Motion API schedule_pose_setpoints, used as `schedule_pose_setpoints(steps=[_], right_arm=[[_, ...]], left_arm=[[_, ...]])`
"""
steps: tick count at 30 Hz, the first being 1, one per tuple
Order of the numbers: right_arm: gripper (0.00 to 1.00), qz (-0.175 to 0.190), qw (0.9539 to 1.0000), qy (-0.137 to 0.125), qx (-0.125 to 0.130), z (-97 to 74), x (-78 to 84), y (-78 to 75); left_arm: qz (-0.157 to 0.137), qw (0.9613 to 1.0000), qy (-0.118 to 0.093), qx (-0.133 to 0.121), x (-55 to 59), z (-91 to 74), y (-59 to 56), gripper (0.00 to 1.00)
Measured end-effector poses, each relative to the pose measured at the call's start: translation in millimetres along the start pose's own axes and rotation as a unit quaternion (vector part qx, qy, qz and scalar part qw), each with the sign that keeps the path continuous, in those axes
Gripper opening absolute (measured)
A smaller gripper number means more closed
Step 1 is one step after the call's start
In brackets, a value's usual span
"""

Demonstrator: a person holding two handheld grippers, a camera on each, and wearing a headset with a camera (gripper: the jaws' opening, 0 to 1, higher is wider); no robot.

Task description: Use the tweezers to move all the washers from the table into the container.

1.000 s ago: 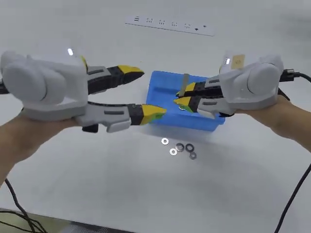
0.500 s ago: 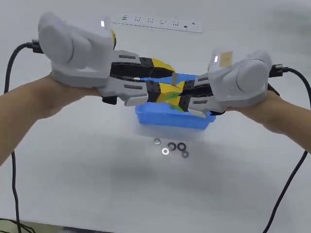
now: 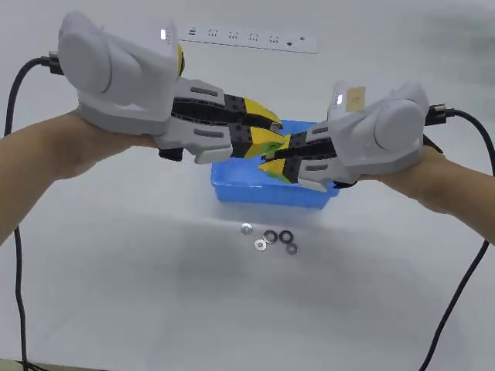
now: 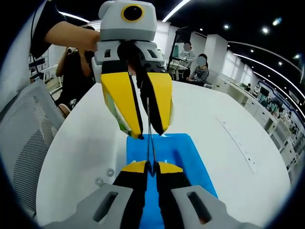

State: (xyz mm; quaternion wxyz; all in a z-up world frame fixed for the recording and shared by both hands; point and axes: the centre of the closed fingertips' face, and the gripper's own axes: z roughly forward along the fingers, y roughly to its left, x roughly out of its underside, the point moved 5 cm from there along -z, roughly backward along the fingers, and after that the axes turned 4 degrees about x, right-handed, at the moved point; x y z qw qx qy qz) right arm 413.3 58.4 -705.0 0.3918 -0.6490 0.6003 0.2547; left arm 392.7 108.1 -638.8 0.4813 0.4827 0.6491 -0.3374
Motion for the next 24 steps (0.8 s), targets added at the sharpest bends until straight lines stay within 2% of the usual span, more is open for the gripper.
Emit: schedule_pose_setpoints(steps=[3, 8, 10, 15, 19, 24], right_arm=[[0.08, -0.001, 1.0, 0.0, -0.001, -0.1, -0.4, -0.2], [0.08, -0.005, 1.0, -0.001, -0.002, 0.1, -1.0, 0.0], [0.08, -0.009, 1.0, -0.001, -0.002, 0.0, -1.5, 0.1], [0.09, -0.011, 0.9999, 0.001, -0.002, 0.3, -2.3, 2.0], [0.1, -0.012, 0.9999, 0.0, 0.005, -0.2, -4.2, 1.4], [0.13, -0.007, 0.9999, 0.0, 0.014, -2.0, -6.8, 0.5]], left_arm=[[-0.005, 1.0, 0.002, -0.002, 0.4, 0.2, 1.2, 0.1], [0.012, 0.9998, 0.014, 0.004, -1.7, -0.3, -0.4, 0.08], [0.009, 0.9998, 0.017, 0.006, -2.7, -0.2, -1.7, 0.07], [0.054, 0.9977, 0.04, 0.005, -4.0, -2.2, -4.1, 0.06], [0.061, 0.9974, 0.038, 0.001, -7.3, -0.9, -6.5, 0.05], [0.065, 0.9972, 0.035, -0.007, -8.6, -4.3, -4.3, 0.05]])
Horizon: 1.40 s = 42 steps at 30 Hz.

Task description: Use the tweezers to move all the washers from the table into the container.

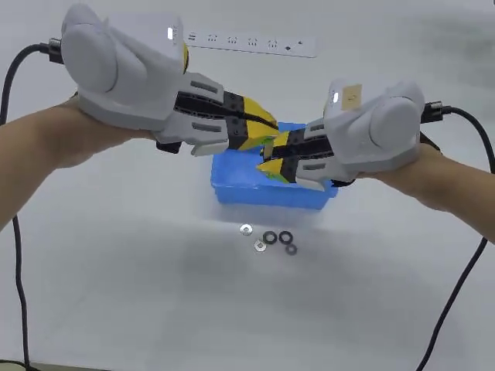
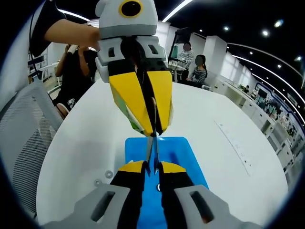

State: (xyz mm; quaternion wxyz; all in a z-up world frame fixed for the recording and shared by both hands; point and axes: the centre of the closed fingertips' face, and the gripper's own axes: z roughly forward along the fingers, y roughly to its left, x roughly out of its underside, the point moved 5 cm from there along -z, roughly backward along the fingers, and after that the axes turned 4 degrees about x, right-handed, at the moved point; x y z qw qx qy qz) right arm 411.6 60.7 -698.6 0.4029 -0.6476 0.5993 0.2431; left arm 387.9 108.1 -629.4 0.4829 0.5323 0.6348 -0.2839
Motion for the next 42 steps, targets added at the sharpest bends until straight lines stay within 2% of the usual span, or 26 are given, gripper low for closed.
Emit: schedule_pose_setpoints(steps=[4, 8, 11, 15, 17, 20, 22, 27, 30, 32, 34, 42], right_arm=[[0.23, 0.01, 0.9999, 0.001, 0.012, -2.8, -3.1, -1.3], [0.25, 0.007, 0.9994, 0.005, 0.032, -11.5, -4.8, -1.8], [0.3, 0.015, 0.9989, 0.006, 0.043, -19.0, -4.4, -2.1], [0.34, 0.037, 0.9978, -0.005, 0.054, -36.0, -3.7, 4.1], [0.38, 0.038, 0.9972, -0.006, 0.064, -44.3, -1.3, 7.0], [0.42, 0.054, 0.9946, -0.011, 0.088, -62.0, 6.1, 13.0], [0.46, 0.065, 0.9929, -0.007, 0.1, -69.3, 12.1, 17.0], [0.56, 0.075, 0.9918, 0.016, 0.103, -84.7, 33.0, 41.6], [0.65, 0.128, 0.9846, 0.004, 0.119, -90.3, 40.8, 52.0], [0.71, 0.13, 0.9844, 0.005, 0.119, -92.9, 43.2, 57.6], [0.72, 0.127, 0.9848, 0.012, 0.119, -96.9, 45.7, 66.7], [0.79, 0.135, 0.9837, 0.017, 0.117, -106.3, 53.8, 85.1]], left_arm=[[0.002, 1.0, -0.001, 0.002, -3.2, -2.6, 1.2, 0.05], [0.006, 0.9999, -0.009, -0.009, -12.3, -8.4, 4.9, 0.05], [0.011, 0.9998, -0.012, -0.016, -16.4, -13.5, 1.7, 0.05], [0.013, 0.9997, -0.015, -0.016, -20.6, -18.0, -11.2, 0.05], [0.014, 0.9997, -0.014, -0.014, -18.8, -21.3, -18.9, 0.05], [0.007, 0.9997, -0.014, -0.02, -15.1, -29.8, -24.4, 0.05], [0.001, 0.9994, -0.021, -0.028, -17.2, -35.6, -27.3, 0.05], [-0.001, 0.9981, -0.047, -0.04, -27.4, -42.8, -38.8, 0.05], [-0.003, 0.9982, -0.046, -0.039, -20.1, -44.5, -46.1, 0.05], [-0.014, 0.998, -0.044, -0.042, -12.7, -45.0, -48.4, 0.05], [-0.016, 0.9983, -0.037, -0.041, -6.0, -44.1, -54.2, 0.05], [-0.021, 0.9986, -0.036, -0.032, 3.8, -35.8, -72.1, 0.05]])
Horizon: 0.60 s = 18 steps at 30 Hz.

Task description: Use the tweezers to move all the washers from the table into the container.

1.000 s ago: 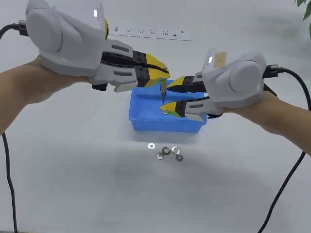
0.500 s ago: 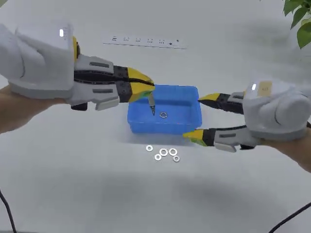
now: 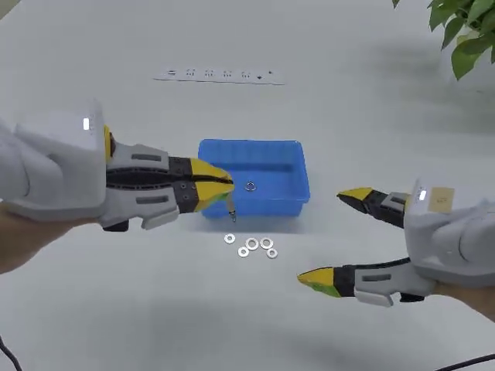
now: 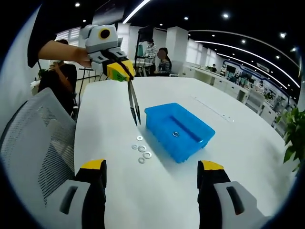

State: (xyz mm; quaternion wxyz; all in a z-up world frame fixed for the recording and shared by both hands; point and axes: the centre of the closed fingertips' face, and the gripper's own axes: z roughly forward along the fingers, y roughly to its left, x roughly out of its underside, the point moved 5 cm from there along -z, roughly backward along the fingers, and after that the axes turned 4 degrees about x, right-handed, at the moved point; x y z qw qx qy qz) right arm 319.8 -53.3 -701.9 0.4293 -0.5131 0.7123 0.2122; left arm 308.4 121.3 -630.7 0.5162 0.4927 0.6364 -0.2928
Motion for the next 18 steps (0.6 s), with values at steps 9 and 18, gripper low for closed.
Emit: schedule_pose_setpoints(steps=[9, 18], right_arm=[[0.92, 0.006, 0.9999, 0.008, 0.0, -2.6, 13.8, 8.5], [1.0, -0.022, 0.9994, 0.02, -0.017, 4.3, 24.4, 22.6]], left_arm=[[-0.027, 0.9996, 0.004, -0.003, 15.8, 6.0, -15.5, 0.05], [-0.034, 0.9992, 0.008, -0.018, 22.1, 14.8, -17.5, 0.05]])
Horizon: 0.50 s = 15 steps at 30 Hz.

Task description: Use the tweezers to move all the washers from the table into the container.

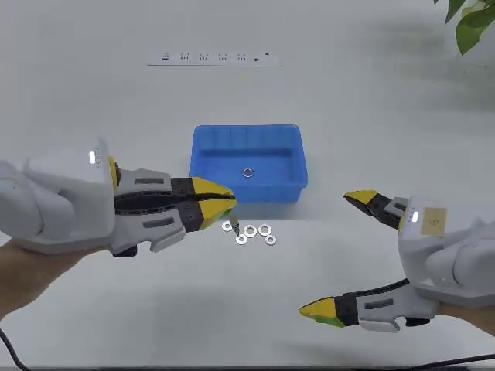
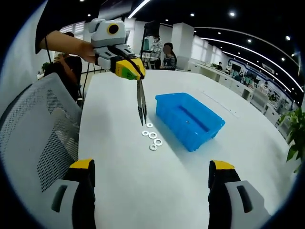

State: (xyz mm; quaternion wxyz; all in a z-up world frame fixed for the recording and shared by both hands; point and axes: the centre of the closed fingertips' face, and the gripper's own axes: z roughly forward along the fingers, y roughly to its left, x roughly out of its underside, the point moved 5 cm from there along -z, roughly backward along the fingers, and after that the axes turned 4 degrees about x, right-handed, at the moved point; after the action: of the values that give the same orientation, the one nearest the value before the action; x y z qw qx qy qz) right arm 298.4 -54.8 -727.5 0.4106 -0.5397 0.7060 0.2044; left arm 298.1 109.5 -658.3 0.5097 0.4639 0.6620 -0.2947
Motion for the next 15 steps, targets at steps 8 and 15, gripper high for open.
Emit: schedule_pose_setpoints(steps=[8, 15], right_arm=[[1.0, 0.029, 0.9993, -0.01, -0.022, 4.1, 2.7, 9.2], [0.99, 0.04, 0.9987, -0.009, -0.028, 4.0, 6.0, 7.1]], left_arm=[[-0.01, 0.9999, 0.009, 0.008, 7.5, 5.6, -4.2, 0.05], [-0.013, 0.9998, 0.012, 0.008, 10.4, 9.7, -2.7, 0.05]])
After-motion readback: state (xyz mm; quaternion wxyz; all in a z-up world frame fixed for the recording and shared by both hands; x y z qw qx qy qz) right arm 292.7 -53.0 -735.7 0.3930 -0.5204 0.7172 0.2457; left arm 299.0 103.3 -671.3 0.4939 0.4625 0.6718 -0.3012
